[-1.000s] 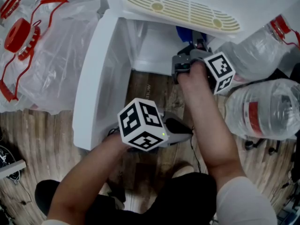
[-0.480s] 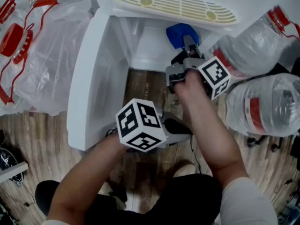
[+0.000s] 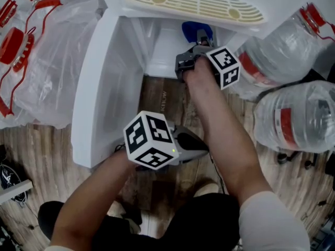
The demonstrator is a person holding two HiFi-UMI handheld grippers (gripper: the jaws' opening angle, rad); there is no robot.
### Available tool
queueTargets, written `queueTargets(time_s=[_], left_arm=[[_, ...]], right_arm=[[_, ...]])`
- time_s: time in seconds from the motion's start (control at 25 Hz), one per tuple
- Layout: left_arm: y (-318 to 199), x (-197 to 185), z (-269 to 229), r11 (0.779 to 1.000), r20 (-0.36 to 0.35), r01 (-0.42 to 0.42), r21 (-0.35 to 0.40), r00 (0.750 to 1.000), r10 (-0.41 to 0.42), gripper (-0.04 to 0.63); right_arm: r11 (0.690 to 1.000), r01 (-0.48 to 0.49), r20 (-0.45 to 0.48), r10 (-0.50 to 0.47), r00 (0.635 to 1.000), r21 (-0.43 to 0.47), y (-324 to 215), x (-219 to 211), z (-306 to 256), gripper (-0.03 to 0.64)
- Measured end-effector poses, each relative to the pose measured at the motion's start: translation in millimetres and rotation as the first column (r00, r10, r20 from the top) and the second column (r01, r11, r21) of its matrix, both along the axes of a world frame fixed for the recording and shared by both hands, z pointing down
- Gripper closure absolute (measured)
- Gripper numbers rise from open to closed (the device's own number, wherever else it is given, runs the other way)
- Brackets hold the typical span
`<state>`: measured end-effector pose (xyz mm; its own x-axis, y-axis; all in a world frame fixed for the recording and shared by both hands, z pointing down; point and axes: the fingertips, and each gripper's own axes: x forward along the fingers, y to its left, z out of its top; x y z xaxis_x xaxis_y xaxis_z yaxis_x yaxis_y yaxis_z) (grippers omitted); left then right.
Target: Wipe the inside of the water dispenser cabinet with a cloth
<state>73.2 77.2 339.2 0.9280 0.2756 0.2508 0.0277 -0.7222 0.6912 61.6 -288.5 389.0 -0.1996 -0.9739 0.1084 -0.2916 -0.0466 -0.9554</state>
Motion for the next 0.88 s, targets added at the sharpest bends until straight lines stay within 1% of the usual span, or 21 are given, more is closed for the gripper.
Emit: queueTargets(time_s=[0.12,0.24,0.36,0.56,0.68,0.88], left_arm=[[4.5,2.1,3.3,1.000,0.005,-0.011,-0.008,1.000,0.011,0.595],[7.0,1.4,5.7,1.000,0.010,-0.017,-0.012,1.000,0.017,0.595],[6.1,1.7,5.6,1.000,0.010,-0.015,-0.012,1.000,0.015,0.595],[6.0,2.7,5.4,1.000,0.002,-0.014,-0.016,1.000,0.014,0.595],[7.6,5.5,7.4,1.000,0.000,-0.023,-0.018,1.000,0.023,0.595],[10.5,8.7,7.7,0.999,-0.004,-0.031,-0.018,1.000,0.031,0.595]], right_arm=[[0.999,-0.045,0.020,0.044,0.999,0.001,-4.7,10.3,5.1,0.537],[0.999,-0.055,0.027,0.054,0.998,0.002,1.9,17.1,8.7,0.537],[0.999,-0.033,0.027,0.033,0.999,0.003,18.2,19.7,11.5,0.537],[0.999,0.036,0.010,-0.037,0.999,0.008,50.4,26.2,14.7,0.537],[0.999,0.053,-0.005,-0.053,0.999,-0.012,67.6,26.4,12.7,0.537],[0.998,0.065,-0.018,-0.065,0.998,0.000,67.1,22.9,6.7,0.537]])
